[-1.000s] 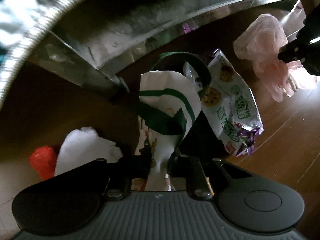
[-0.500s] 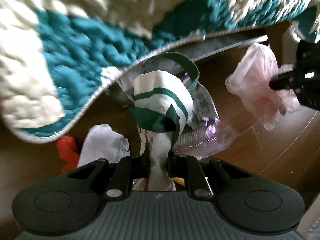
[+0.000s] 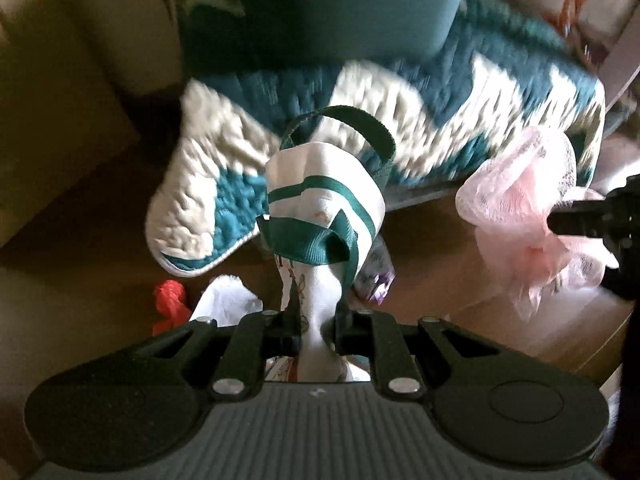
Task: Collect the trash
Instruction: 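Lift both bags and drop them into the teal wastebasket, opening both tools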
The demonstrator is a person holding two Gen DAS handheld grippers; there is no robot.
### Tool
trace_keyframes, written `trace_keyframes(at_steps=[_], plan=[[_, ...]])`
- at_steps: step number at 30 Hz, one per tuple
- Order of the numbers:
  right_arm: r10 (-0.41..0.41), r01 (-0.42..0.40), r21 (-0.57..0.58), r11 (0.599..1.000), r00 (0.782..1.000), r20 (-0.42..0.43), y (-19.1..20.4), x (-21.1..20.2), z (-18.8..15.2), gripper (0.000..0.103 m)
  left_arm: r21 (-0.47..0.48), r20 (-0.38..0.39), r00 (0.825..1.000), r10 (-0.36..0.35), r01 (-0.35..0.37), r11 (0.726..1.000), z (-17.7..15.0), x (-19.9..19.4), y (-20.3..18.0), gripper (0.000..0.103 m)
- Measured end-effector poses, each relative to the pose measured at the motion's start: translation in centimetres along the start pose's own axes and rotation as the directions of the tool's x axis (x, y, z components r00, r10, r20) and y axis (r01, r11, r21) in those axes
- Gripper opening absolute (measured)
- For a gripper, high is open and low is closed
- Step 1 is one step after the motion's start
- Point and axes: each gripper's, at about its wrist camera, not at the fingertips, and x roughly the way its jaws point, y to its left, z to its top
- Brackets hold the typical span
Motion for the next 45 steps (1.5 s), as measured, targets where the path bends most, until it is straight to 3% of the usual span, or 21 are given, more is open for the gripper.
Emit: trace_keyframes(at_steps=[6, 14, 24, 32, 37, 41, 45], plan=[[0.014, -0.009, -0.034, 0.999, 0.990, 0.138, 0.2, -7.8, 2.2, 0.001, -0.059, 0.122, 0.992, 0.012, -0.005, 0.998, 1.6, -7.9, -1.2, 0.014], [0.010, 0.027, -0.110, 0.994, 0.946, 0.325, 0.0, -15.7, 6.6, 0.000, -0.091, 0.298, 0.954, 0.019, 0.008, 0.996, 5.2, -16.4, -2.4, 0.014], [0.004, 0.072, -0.128, 0.989, 0.857, 0.515, -0.9, -22.2, 15.3, 0.000, -0.134, 0.486, 0.874, 0.008, 0.066, 0.989, 13.0, -24.9, -1.9, 0.014], [-0.032, 0.109, -0.097, 0.989, 0.812, 0.583, -2.0, -23.3, 22.4, 0.000, -0.152, 0.569, 0.818, 0.078, 0.012, 0.988, 20.0, -28.1, -1.3, 0.014], [-0.049, 0.104, -0.063, 0.993, 0.816, 0.576, -3.1, -21.2, 26.0, 0.000, -0.177, 0.542, 0.836, 0.083, 0.018, 0.984, 24.2, -26.4, -0.7, 0.014], [-0.047, 0.077, -0.034, 0.996, 0.843, 0.536, -4.2, -18.1, 27.8, 0.000, -0.179, 0.519, 0.848, 0.106, -0.014, 0.984, 26.2, -23.3, -0.7, 0.014], [-0.048, 0.057, -0.005, 0.998, 0.879, 0.474, -5.7, -14.3, 28.8, 0.000, -0.199, 0.466, 0.878, 0.114, -0.021, 0.980, 27.8, -19.9, 0.2, 0.014]])
